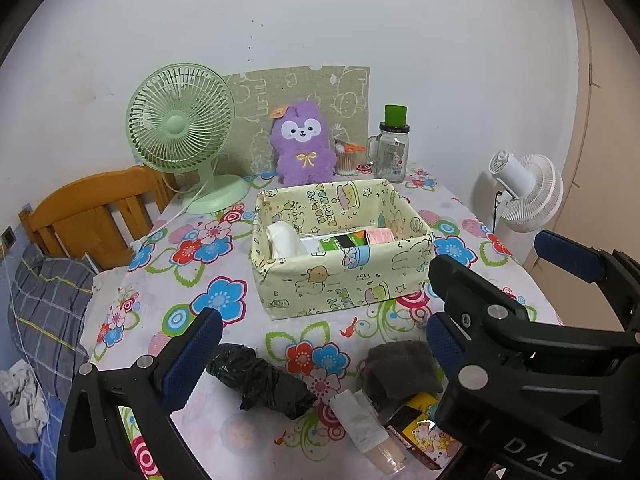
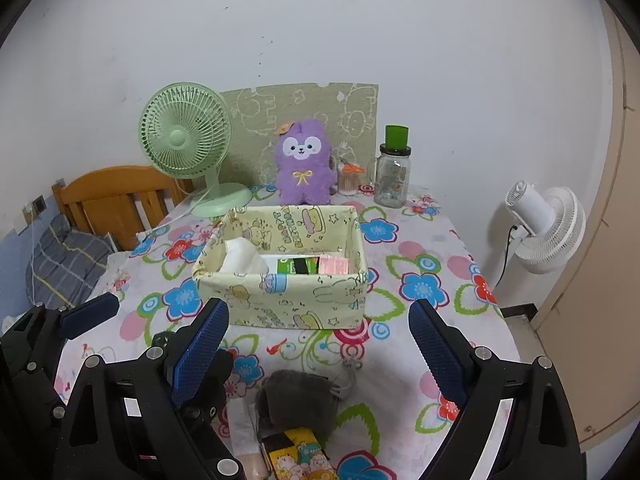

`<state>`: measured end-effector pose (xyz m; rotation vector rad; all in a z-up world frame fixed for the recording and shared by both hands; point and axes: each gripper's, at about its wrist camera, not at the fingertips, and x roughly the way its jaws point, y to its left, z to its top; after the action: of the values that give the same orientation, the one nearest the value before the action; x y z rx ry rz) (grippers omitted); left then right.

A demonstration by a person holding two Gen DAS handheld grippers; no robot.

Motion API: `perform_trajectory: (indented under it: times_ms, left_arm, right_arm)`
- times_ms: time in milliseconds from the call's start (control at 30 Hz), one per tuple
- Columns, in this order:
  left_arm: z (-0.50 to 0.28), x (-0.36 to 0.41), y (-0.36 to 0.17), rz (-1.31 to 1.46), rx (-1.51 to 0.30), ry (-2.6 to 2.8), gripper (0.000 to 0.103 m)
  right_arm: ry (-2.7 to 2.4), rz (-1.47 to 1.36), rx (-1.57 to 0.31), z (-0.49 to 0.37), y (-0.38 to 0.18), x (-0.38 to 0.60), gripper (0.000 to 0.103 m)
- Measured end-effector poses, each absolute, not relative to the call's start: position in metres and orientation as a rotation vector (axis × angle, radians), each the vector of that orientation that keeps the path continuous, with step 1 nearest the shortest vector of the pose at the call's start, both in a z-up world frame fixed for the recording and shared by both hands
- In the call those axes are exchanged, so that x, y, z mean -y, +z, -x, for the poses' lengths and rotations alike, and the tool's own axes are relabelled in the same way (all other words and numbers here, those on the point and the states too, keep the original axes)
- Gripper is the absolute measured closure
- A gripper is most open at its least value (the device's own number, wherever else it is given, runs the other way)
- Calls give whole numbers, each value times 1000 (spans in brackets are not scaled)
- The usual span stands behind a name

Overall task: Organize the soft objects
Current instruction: 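Withdraw both grippers from the box toward the loose items on the table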

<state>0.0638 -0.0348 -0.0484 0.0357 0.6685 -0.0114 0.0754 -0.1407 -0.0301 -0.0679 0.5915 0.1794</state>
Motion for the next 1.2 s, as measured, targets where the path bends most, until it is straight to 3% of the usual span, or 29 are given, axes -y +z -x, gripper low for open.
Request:
perform_trajectory:
  times_ms: [467,1200]
  left_arm:
    - [-43,40,-77,-54,-686,-52,3]
    - [-32,35,-132,-23,-759,-105,11]
  right_arm:
    - [173,122,-554,-49,-55,134,10]
    - [207,130,-670,-42,-111,133,18]
